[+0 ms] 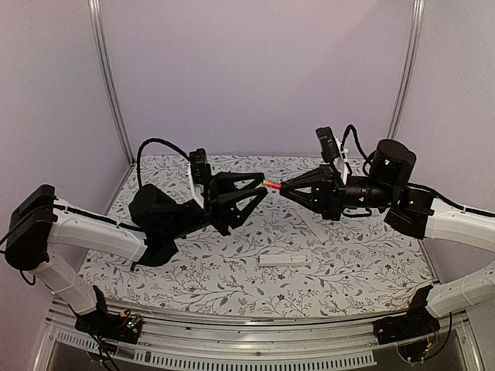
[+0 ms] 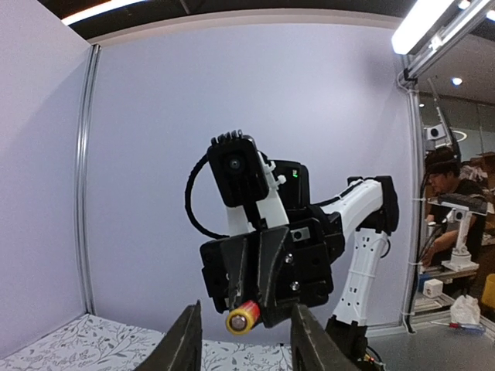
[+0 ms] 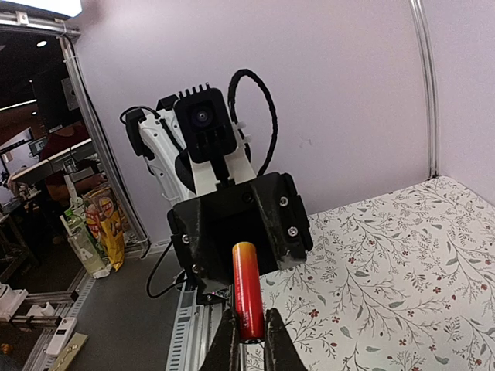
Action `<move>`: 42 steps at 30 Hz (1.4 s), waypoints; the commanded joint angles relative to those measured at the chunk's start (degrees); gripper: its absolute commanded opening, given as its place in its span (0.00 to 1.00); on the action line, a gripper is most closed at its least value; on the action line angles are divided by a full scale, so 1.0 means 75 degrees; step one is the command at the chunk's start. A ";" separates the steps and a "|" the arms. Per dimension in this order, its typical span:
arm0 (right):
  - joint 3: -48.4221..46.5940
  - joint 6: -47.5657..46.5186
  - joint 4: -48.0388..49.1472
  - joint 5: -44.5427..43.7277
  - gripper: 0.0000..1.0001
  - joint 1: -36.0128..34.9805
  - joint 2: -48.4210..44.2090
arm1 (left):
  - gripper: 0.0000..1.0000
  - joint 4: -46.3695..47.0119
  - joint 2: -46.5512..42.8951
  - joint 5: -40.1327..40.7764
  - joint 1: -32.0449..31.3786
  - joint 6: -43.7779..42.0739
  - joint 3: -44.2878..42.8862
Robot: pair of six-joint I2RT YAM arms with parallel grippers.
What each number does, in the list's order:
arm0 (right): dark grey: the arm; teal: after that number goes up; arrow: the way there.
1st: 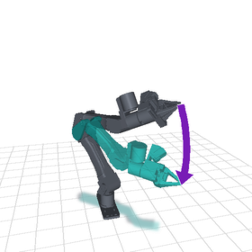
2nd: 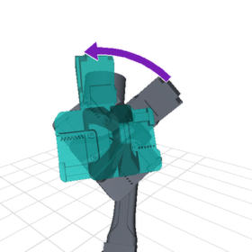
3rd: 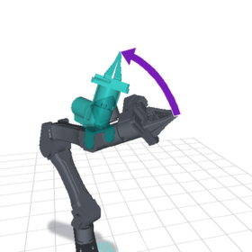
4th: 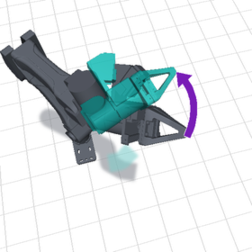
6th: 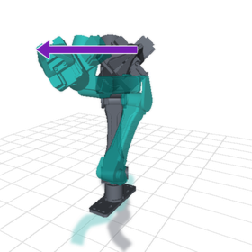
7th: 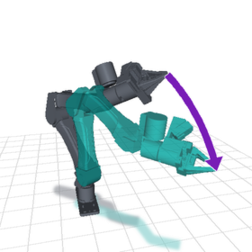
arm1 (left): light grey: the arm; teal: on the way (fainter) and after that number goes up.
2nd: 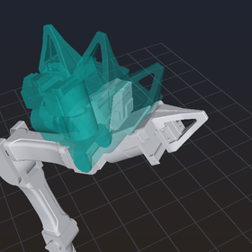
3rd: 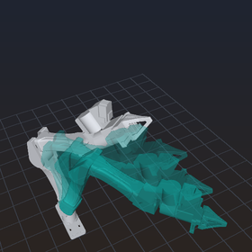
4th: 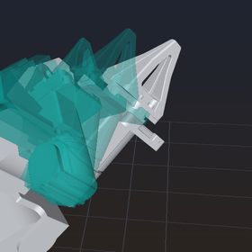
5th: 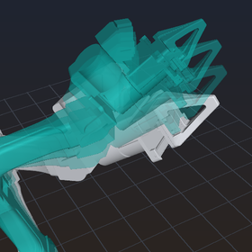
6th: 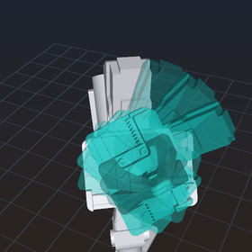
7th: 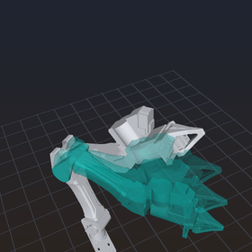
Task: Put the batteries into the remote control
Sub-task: Pass from the left arm to the right, then place the battery in the battery compartment.
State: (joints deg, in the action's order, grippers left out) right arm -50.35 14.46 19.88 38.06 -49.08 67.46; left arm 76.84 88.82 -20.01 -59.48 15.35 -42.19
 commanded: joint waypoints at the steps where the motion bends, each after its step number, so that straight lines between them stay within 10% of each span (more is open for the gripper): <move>1: -0.0329 -0.0308 -0.0508 -0.0263 0.00 0.0045 -0.0222 | 0.47 0.0247 -0.0298 0.0053 0.0014 -0.0330 0.0167; 14: -0.0881 -0.0295 -0.2506 -0.0638 0.00 0.0871 0.0100 | 0.85 -0.1037 -0.1327 0.0824 0.0227 -0.0945 0.0866; 31: -0.0907 -0.0771 -0.6796 -0.1697 0.00 0.1323 0.2363 | 0.88 -0.6863 -0.0514 0.0930 0.0321 -0.4673 0.0766; 42: -0.0787 -0.0733 -0.7210 -0.2146 0.00 0.1485 0.3062 | 0.87 -0.6525 0.1037 0.0939 0.0364 -0.4952 0.0323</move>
State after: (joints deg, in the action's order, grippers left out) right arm -56.90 9.13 -32.77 23.90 -39.03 88.33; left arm 27.97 94.02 -12.32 -57.58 -20.12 -37.12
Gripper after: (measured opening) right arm 0.064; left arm 0.871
